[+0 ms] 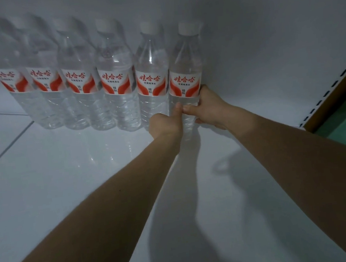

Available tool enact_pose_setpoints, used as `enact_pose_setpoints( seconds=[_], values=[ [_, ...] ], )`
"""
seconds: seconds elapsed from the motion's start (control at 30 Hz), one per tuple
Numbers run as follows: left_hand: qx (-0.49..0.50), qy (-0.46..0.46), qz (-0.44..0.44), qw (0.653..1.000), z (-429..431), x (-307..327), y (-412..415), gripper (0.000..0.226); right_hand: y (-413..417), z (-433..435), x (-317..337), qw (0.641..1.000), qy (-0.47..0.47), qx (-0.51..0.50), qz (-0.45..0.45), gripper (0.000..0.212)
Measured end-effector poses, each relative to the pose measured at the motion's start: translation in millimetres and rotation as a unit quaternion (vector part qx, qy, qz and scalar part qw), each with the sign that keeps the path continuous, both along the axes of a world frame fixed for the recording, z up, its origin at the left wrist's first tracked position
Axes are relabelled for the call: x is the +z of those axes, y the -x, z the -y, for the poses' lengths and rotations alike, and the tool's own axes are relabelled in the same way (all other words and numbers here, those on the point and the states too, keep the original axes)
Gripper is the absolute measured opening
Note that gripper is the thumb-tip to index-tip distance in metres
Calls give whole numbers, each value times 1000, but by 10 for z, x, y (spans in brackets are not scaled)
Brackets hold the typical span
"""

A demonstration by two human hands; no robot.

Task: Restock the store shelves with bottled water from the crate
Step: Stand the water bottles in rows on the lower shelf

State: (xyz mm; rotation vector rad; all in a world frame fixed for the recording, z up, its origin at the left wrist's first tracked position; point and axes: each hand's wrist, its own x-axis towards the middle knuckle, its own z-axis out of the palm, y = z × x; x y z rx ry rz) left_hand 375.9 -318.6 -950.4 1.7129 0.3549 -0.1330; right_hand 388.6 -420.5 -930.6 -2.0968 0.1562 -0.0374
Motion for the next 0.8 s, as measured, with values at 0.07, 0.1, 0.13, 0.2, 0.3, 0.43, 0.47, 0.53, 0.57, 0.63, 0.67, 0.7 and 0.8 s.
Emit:
enact_pose_setpoints(
  seconds=[0.07, 0.1, 0.13, 0.2, 0.3, 0.43, 0.47, 0.53, 0.57, 0.63, 0.67, 0.7, 0.8],
  values=[
    [-25, 0, -10, 1000, -40, 18, 28, 51, 7, -19, 11, 1000, -8, -8, -16, 59],
    [-39, -1, -16, 999, -48, 27, 64, 52, 21, -29, 10, 1000, -13, -13, -23, 55],
    [-56, -6, -18, 998, -51, 35, 113, 52, 51, -46, 0, 999, -18, -22, -30, 50],
    [-87, -21, -10, 996, -37, 38, 242, 53, 162, -79, -18, 997, -35, -59, -34, 48],
    [-121, -41, 14, 992, -27, 58, 443, 52, 371, -103, -54, 991, -83, -103, -26, 57],
    [-166, -76, 57, 981, 2, 62, 713, 42, 717, -20, -114, 990, -83, -111, -16, 30],
    [-174, -79, 66, 979, 30, 75, 807, 43, 815, 17, -117, 990, -79, -121, -9, 27],
    [-198, -76, 82, 974, 125, 82, 1007, 41, 1072, 112, -86, 988, -61, -145, -2, 32],
    [-210, -68, 89, 971, 183, 87, 1115, 39, 1223, 160, -57, 986, -49, -157, 3, 33],
    [-228, -42, 94, 968, 309, 98, 1354, 38, 1576, 260, 33, 984, -36, -174, 16, 29],
    [-241, -27, 88, 966, 384, 108, 1480, 37, 1771, 318, 87, 983, -25, -183, 18, 27],
    [-257, -14, 81, 963, 464, 128, 1611, 37, 1967, 391, 135, 981, -15, -191, 15, 25],
    [-324, 8, 63, 944, 713, 264, 2023, 36, 2586, 617, 333, 977, 2, -213, 4, 21]
  ],
)
